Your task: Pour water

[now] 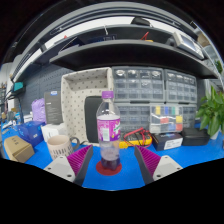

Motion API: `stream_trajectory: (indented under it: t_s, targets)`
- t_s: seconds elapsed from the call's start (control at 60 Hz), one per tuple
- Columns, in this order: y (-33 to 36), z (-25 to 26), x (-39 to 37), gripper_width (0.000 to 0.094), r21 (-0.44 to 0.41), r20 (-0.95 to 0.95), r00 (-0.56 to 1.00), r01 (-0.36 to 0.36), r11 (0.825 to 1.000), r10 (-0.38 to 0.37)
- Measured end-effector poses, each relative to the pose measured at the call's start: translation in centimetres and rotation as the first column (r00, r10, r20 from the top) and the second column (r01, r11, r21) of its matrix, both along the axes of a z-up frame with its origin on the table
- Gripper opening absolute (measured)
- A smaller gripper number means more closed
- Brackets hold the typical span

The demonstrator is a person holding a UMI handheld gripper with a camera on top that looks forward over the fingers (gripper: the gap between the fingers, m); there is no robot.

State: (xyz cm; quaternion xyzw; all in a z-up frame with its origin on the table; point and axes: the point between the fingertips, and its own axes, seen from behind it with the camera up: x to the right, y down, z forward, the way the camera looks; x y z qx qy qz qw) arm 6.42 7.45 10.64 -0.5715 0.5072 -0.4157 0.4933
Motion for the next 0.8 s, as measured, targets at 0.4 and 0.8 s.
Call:
stream_trajectory:
  t_s: [0.4, 0.8]
  targets:
    - [-0.1, 0.7, -10.9, 0.0855, -0.009, -0.036, 0.997, 0.072, 0.997, -0.072]
    - [-1.4, 2.0, -13.6, 0.0857, -0.03, -0.028, 0.991, 0.13, 0.991, -0.131]
